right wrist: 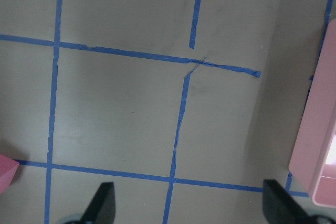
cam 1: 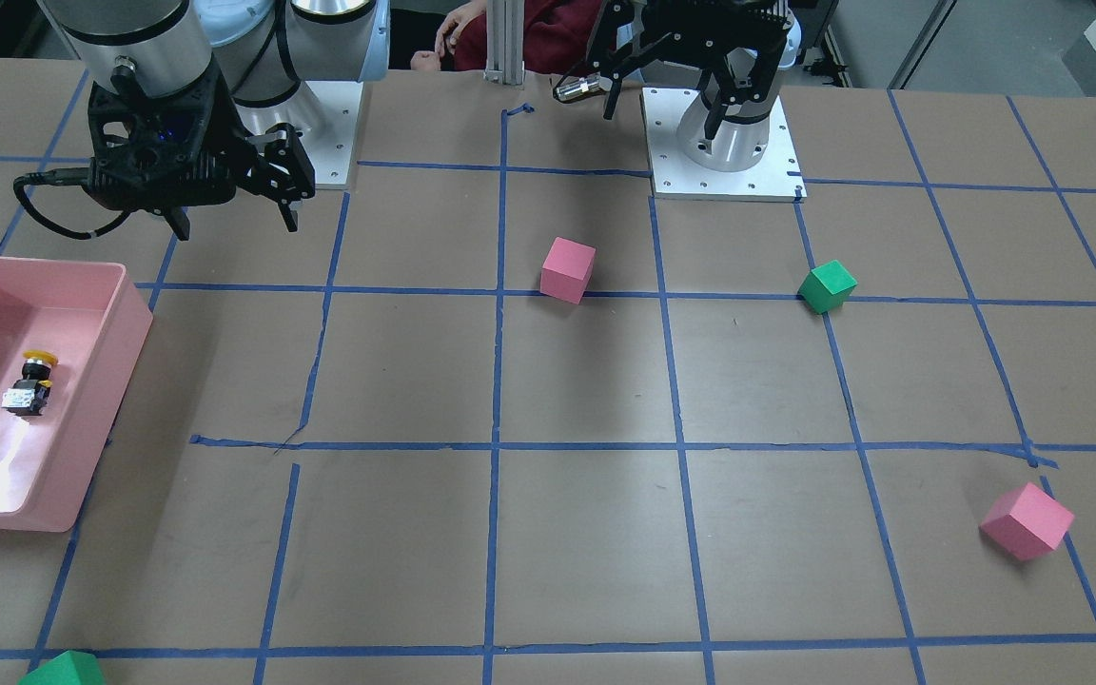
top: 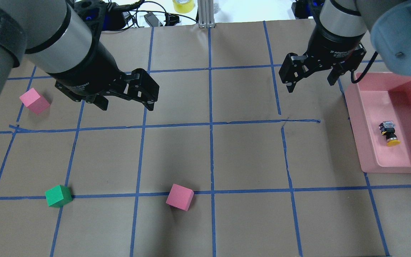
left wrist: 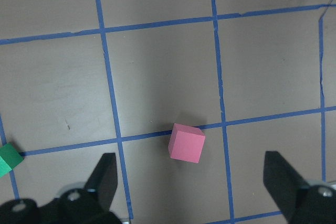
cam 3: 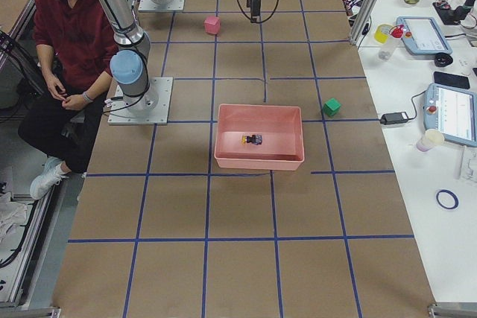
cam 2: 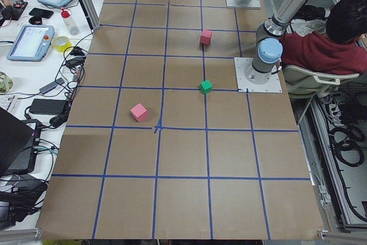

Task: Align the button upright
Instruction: 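Move the right gripper toward the pink bin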

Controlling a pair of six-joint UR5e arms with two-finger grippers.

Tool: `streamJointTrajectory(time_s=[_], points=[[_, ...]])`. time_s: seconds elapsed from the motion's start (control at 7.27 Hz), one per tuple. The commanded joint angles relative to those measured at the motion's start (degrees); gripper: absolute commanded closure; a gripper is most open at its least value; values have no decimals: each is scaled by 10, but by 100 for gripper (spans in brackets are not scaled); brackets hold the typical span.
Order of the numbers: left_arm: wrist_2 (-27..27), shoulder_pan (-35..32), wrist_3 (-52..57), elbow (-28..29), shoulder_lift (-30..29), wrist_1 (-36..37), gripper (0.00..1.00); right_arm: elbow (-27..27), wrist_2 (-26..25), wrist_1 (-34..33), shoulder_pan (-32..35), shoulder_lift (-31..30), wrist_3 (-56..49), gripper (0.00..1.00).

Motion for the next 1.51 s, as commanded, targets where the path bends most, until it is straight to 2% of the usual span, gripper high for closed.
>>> streamJointTrajectory(time_s=[0.0,0.96,1.38], points=[[0,-1,0,-1,1,-1,0,1,-5,4,-1,0,4,0],[0,-1,0,-10,10,-2,0,6,-8,23,-2,2,6,0],[0,-1,0,-15,15,-1,0,6,-9,25,-31,6,3,0]])
